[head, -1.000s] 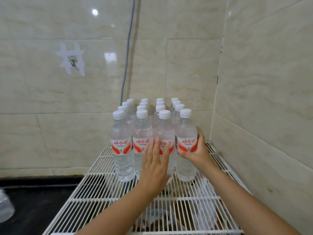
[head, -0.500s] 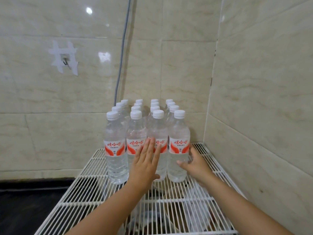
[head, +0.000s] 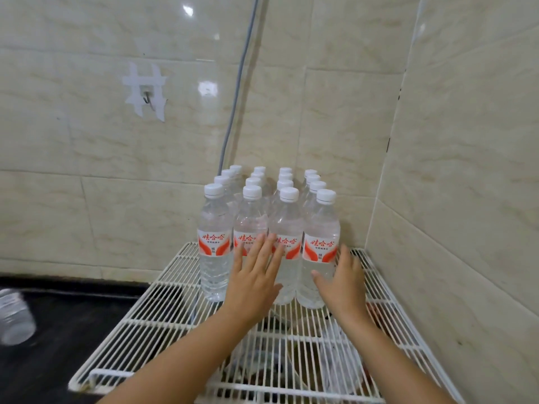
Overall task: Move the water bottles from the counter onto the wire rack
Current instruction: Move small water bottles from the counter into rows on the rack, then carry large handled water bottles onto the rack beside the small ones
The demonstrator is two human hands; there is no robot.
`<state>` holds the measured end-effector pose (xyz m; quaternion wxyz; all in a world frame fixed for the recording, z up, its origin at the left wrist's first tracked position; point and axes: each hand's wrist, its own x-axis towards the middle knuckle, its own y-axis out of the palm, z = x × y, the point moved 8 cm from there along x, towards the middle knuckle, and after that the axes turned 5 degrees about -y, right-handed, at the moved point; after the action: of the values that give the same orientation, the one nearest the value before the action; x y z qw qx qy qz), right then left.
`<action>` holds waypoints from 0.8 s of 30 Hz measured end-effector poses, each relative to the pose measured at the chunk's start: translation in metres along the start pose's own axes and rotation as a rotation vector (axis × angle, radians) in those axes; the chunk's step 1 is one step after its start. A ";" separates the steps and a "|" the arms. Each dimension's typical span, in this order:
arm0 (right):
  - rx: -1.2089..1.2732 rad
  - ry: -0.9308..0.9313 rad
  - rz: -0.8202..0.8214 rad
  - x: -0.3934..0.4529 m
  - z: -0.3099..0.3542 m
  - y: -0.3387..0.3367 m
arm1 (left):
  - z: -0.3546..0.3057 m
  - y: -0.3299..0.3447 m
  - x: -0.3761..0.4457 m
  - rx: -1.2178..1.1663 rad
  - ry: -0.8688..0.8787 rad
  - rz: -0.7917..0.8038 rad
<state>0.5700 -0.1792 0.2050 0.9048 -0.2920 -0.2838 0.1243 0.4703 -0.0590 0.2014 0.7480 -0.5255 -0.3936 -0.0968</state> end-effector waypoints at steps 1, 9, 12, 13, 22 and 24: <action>-0.057 -0.075 -0.081 -0.005 0.013 -0.008 | 0.007 -0.009 -0.003 -0.005 -0.032 0.018; -0.155 -0.586 -0.076 -0.080 0.139 0.045 | 0.125 -0.057 -0.082 -0.016 -0.400 0.292; -0.235 -0.687 0.182 -0.130 0.188 0.117 | 0.198 -0.065 -0.145 0.078 -0.572 0.464; -0.267 -0.705 0.238 -0.147 0.205 0.136 | 0.223 -0.070 -0.168 0.096 -0.631 0.495; -0.257 -0.705 0.672 -0.305 0.363 0.300 | 0.415 -0.151 -0.355 0.183 -0.908 0.565; -0.261 -0.750 0.690 -0.332 0.395 0.324 | 0.448 -0.168 -0.384 0.195 -0.951 0.546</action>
<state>0.0509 0.1302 0.1284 0.6037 -0.4140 -0.4887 0.4747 -0.1001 0.1519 0.1171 0.5310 -0.5226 -0.5444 0.3854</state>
